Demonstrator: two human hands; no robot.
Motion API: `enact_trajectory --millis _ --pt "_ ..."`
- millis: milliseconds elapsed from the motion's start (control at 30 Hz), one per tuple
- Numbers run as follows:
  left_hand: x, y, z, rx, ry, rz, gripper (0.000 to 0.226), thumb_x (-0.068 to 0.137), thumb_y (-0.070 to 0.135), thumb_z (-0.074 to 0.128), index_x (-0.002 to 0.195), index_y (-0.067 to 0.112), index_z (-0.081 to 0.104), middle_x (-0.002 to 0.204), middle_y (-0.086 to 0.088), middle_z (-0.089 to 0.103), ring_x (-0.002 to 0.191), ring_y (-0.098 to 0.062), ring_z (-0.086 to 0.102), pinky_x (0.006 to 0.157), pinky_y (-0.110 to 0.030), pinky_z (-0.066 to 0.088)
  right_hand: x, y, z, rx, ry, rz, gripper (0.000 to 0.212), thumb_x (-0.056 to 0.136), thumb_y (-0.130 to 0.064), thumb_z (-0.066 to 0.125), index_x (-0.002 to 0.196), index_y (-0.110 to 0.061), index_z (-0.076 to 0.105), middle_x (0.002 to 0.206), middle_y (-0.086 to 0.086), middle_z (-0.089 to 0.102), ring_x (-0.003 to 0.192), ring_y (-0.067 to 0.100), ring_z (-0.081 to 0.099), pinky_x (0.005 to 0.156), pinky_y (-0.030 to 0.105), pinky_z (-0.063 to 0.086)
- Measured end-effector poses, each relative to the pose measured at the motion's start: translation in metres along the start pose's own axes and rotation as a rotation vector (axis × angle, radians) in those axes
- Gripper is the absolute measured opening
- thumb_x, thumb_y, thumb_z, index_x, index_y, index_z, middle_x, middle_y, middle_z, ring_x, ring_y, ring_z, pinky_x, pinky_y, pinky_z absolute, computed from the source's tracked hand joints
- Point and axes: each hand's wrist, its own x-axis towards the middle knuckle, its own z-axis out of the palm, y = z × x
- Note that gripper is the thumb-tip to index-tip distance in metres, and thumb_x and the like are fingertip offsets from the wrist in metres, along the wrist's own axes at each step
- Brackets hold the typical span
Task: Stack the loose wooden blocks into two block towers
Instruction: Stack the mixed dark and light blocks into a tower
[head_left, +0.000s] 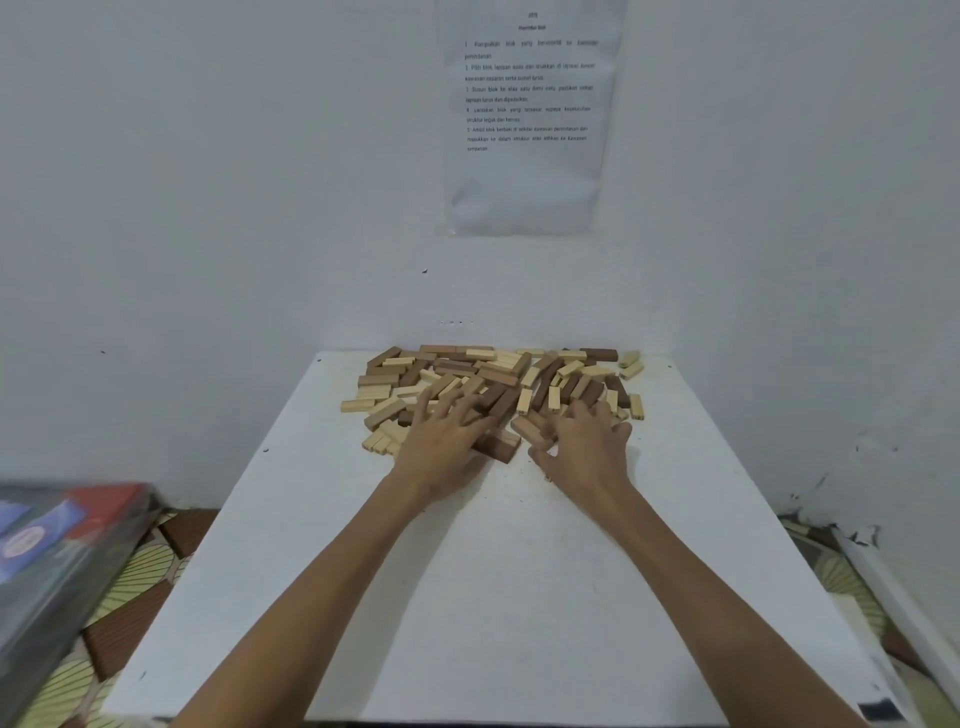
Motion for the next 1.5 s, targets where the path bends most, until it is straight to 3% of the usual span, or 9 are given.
enact_trajectory --millis 133,233,333,500,700,900,1067,1267,1500 --pt "0.007 -0.003 0.002 0.024 0.022 0.115 0.036 0.095 0.043 0.056 0.125 0.027 0.068 0.149 0.007 0.051 0.148 -0.027 0.032 0.127 -0.055 0.003 -0.005 -0.004 0.006 0.037 -0.033 0.021 0.020 0.090 -0.047 0.068 0.098 -0.029 0.068 0.112 -0.002 0.064 0.127 0.030 0.041 0.105 0.052 0.030" --pt "0.013 -0.003 -0.001 0.129 0.032 0.202 0.035 0.094 0.047 0.055 0.116 0.024 0.068 0.143 0.007 0.058 0.142 -0.024 0.038 0.125 -0.051 0.010 -0.002 -0.003 0.008 0.184 -0.018 0.075 0.008 0.088 -0.030 0.071 0.089 -0.025 0.065 0.096 -0.001 0.069 0.117 0.029 0.050 0.093 0.046 0.039" --pt "0.016 -0.002 -0.003 0.218 0.042 0.260 0.036 0.094 0.051 0.055 0.117 0.026 0.065 0.138 0.009 0.060 0.136 -0.022 0.043 0.120 -0.051 0.020 0.000 0.002 0.005 0.449 -0.011 0.105 0.019 0.080 -0.024 0.072 0.095 -0.016 0.064 0.084 0.001 0.069 0.094 0.026 0.060 0.084 0.038 0.043" --pt "0.014 -0.004 0.003 0.222 0.063 0.242 0.046 0.089 0.054 0.057 0.128 0.031 0.065 0.144 -0.001 0.045 0.135 -0.029 0.041 0.112 -0.056 0.034 -0.004 0.014 -0.011 0.389 0.076 0.106 0.028 0.085 -0.030 0.070 0.111 -0.020 0.075 0.109 0.002 0.066 0.103 0.017 0.039 0.066 0.032 0.018" --pt "0.026 0.002 -0.011 0.163 -0.024 0.233 0.057 0.079 0.063 0.061 0.113 0.018 0.068 0.151 -0.005 0.034 0.141 -0.030 0.027 0.114 -0.053 0.028 -0.020 0.025 -0.013 0.388 0.117 0.062 0.019 0.086 -0.039 0.071 0.104 -0.032 0.072 0.108 -0.010 0.063 0.116 0.022 0.040 0.081 0.039 0.031" --pt "0.006 0.009 -0.016 -0.126 -0.048 0.080 0.051 0.071 0.059 0.067 0.106 0.021 0.063 0.132 0.001 0.053 0.143 -0.024 0.030 0.121 -0.047 0.019 -0.066 0.025 -0.020 0.447 0.117 0.027 0.019 0.086 -0.041 0.073 0.105 -0.035 0.071 0.105 -0.020 0.064 0.112 0.014 0.037 0.077 0.034 0.017" --pt "-0.040 0.022 -0.031 -0.413 -0.242 -0.125 0.045 0.074 0.054 0.077 0.106 0.025 0.063 0.103 0.008 0.063 0.097 -0.018 0.059 0.081 -0.031 0.048 -0.114 0.029 -0.019 0.396 -0.093 -0.132 0.020 0.084 -0.043 0.073 0.103 -0.045 0.069 0.110 -0.024 0.054 0.116 0.009 0.035 0.087 0.038 0.029" --pt "-0.098 0.039 -0.028 -0.667 -0.186 -0.206 0.073 0.081 0.066 0.073 0.140 0.024 0.058 0.117 0.011 0.055 0.095 -0.006 0.057 0.082 -0.023 0.047 -0.148 0.037 -0.019 0.382 -0.181 -0.090 0.068 0.089 -0.058 0.063 0.150 -0.049 0.034 0.108 -0.022 0.039 0.111 0.005 0.034 0.098 0.039 0.035" --pt "-0.108 0.044 -0.026 -0.717 -0.289 -0.113 0.076 0.078 0.041 0.084 0.145 0.025 0.051 0.120 0.017 0.053 0.094 -0.005 0.059 0.081 -0.018 0.052 -0.156 0.020 -0.012 0.346 -0.219 -0.057 0.093 0.063 -0.094 0.051 0.142 -0.043 0.046 0.110 -0.029 0.042 0.120 0.003 0.033 0.092 0.032 0.024"
